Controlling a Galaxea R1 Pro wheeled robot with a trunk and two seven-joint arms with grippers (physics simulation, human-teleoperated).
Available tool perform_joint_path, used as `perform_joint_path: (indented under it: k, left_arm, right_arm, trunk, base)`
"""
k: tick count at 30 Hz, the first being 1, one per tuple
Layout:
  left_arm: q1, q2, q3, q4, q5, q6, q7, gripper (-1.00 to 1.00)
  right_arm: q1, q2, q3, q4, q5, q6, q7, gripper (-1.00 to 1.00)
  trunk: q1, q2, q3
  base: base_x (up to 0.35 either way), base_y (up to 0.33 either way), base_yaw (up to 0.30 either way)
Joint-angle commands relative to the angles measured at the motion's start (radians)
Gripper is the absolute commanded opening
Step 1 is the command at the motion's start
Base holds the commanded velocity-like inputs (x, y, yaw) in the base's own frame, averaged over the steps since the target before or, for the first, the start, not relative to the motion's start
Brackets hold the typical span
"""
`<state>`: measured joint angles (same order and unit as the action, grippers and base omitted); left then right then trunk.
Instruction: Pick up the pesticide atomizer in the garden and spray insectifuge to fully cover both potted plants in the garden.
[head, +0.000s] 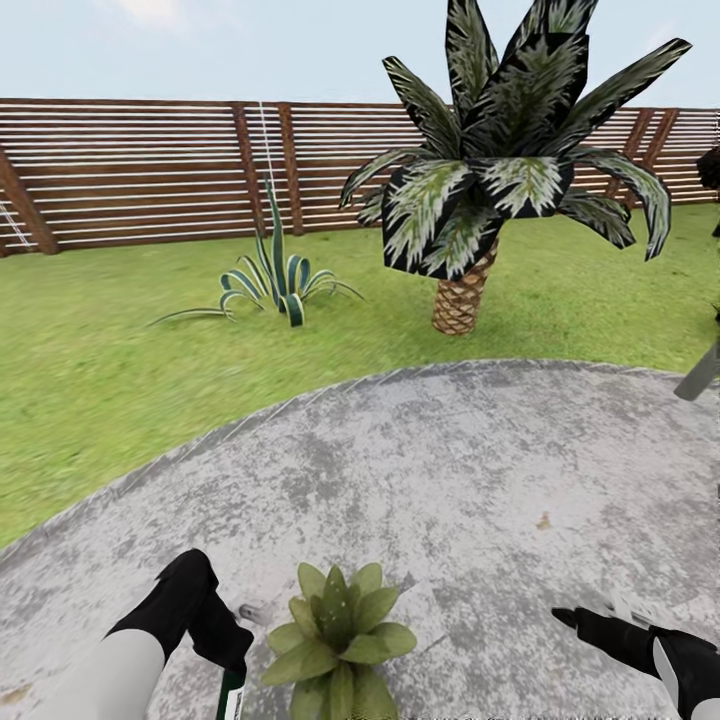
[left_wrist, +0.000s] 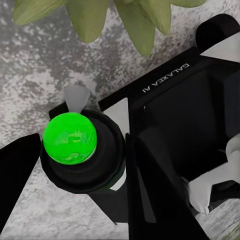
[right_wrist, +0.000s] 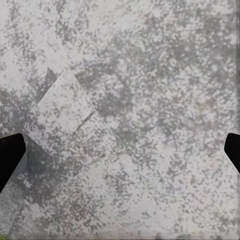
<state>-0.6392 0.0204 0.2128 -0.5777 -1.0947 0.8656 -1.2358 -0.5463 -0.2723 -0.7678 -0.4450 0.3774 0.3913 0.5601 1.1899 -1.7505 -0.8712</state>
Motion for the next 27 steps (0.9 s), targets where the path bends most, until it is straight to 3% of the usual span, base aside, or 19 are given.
perform_joint_path:
  k: [1, 10, 20, 27]
  left_arm:
    - [0.0, -0.001, 0.005, 0.003, -0.01, 0.007, -0.01, -1.0]
    - [0.0, 0.001, 0.005, 0.031, -0.01, 0.007, -0.008, -1.0]
    - [0.0, 0.059, 0.006, 0.056, -0.01, 0.004, -0.005, -1.0]
    - [0.0, 0.062, 0.006, 0.063, -0.009, 0.004, -0.004, -1.0]
  right_arm:
    - [-0.001, 0.001, -0.008, -0.001, 0.009, 0.005, 0.008, 1.0]
    - [-0.001, 0.001, -0.008, -0.001, 0.008, 0.004, 0.007, 1.0]
    - [-0.001, 0.001, -0.008, -0.001, 0.009, 0.005, 0.007, 1.0]
    - [-0.001, 0.001, -0.009, -0.001, 0.008, 0.005, 0.007, 1.0]
  trunk:
    - [0.0, 0.0, -0.002]
    - [0.0, 0.0, -0.017]
    - [0.0, 0.0, -0.032]
    - [0.0, 0.0, -0.043]
  base:
    - [0.0, 0.0, -0.118]
    - [0.0, 0.0, -0.117]
    - [0.0, 0.0, -0.105]
    - [0.0, 0.0, -0.089]
